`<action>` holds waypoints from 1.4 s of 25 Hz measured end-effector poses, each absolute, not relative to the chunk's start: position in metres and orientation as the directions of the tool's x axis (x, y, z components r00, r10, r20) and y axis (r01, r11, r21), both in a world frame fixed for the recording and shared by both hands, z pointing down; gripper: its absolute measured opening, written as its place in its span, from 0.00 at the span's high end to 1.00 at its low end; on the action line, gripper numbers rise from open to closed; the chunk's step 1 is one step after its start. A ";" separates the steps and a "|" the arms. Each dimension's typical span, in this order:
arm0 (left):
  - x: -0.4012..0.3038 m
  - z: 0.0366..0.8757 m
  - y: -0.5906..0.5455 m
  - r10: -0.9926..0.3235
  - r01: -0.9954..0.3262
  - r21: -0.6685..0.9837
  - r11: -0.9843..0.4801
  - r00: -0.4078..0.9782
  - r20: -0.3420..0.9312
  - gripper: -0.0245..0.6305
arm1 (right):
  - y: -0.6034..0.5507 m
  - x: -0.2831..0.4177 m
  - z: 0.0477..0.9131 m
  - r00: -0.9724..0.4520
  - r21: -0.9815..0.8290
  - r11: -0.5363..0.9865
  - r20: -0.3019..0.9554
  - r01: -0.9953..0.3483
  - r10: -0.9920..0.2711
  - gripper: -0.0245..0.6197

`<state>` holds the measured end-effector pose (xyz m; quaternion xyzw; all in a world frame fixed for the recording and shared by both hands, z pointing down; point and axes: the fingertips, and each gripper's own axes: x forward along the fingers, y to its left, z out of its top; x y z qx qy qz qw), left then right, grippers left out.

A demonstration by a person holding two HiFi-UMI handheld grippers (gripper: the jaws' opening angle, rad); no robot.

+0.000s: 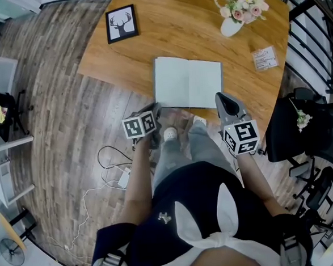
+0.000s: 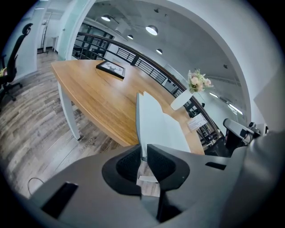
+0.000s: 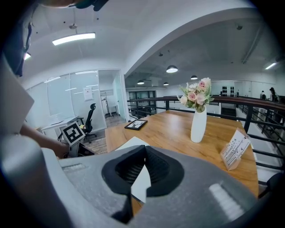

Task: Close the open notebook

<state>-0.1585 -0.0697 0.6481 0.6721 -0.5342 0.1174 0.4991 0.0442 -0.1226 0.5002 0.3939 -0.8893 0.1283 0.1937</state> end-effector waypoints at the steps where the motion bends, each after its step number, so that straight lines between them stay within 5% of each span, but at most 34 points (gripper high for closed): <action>1: -0.159 0.645 -0.071 -0.603 -0.839 0.540 0.061 0.400 0.690 0.88 | -0.123 0.047 0.499 -0.611 -0.075 0.652 0.442 -0.755 -0.657 0.96; 35: -0.140 0.576 -0.099 -0.655 -0.860 0.495 -0.124 0.446 0.611 0.90 | -0.130 0.071 0.487 -0.563 -0.079 0.585 0.398 -0.808 -0.724 0.96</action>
